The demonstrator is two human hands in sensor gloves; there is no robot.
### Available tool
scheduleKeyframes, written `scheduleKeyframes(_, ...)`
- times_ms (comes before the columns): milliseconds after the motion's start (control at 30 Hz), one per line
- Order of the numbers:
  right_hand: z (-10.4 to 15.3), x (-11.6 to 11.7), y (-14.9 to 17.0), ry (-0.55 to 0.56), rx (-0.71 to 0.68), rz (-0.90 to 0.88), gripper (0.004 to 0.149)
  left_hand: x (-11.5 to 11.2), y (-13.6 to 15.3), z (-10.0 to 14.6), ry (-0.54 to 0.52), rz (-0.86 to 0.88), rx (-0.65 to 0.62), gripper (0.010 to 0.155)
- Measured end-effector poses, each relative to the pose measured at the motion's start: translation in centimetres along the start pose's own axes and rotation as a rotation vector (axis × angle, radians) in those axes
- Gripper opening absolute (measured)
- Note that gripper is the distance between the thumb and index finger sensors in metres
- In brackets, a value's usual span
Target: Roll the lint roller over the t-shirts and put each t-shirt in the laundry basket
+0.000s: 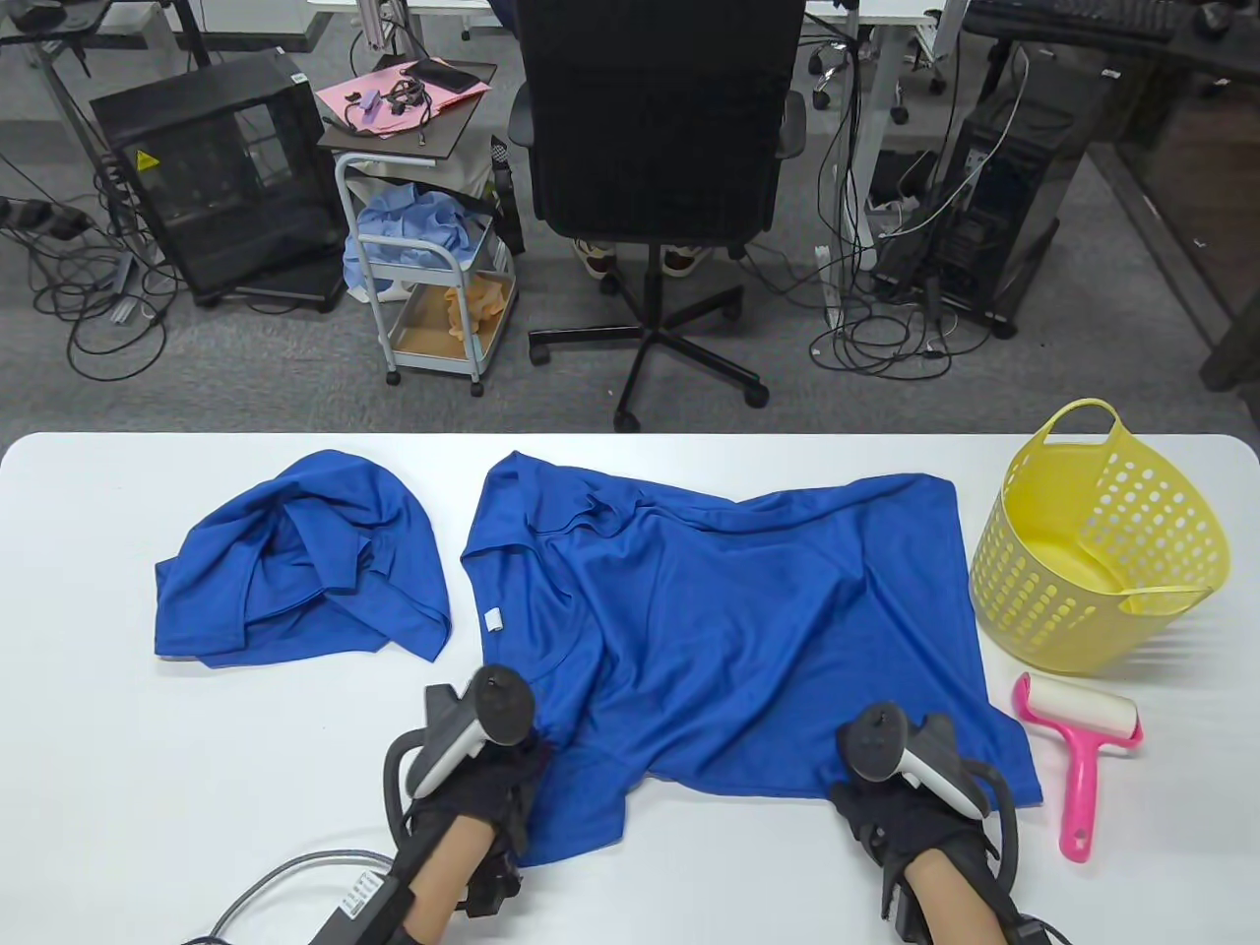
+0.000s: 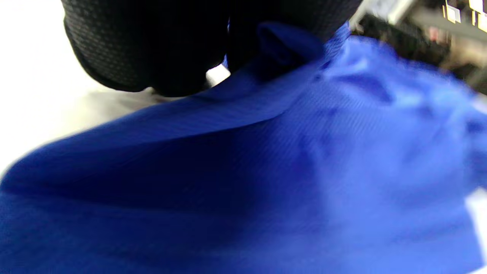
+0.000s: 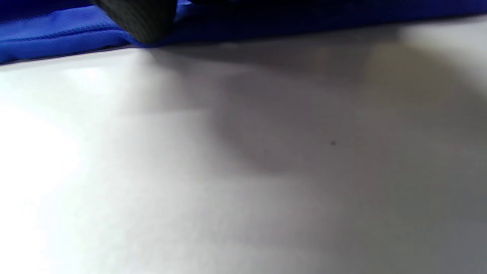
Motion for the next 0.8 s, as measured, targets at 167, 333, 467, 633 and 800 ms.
scheduleKeyframes(167,0.0,0.0,0.0,0.001,0.001,-0.006,0.062,2.2,3.6,1.6,-0.091,0.071,0.053,0.046)
scheduleKeyframes(333,0.0,0.0,0.1,0.001,0.004,-0.013,0.062,3.2,6.6,2.6,-0.115,0.054,0.183,0.044)
scheduleKeyframes(467,0.0,0.0,0.1,-0.002,0.005,-0.021,0.062,2.1,6.8,1.8,-0.010,-0.184,0.219,0.044)
scheduleKeyframes(633,0.1,-0.1,0.3,-0.005,0.005,-0.034,0.062,4.3,4.3,0.4,0.023,-0.304,0.233,0.060)
scheduleKeyframes(800,0.0,-0.2,0.6,-0.016,0.004,-0.060,0.062,10.6,-1.1,-5.1,-0.246,-0.251,-0.010,0.061)
Point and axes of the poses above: the tracker on the back of each hand, its own y axis roughly to the little-finger side, its own z axis roughly from the fingertips to the wrist, x = y × z, the point moved 3 cm from there along -z, roughly from the wrist to the fingertips, and after that the axes turned 15 degrees about -x, right-handed, at the moved point
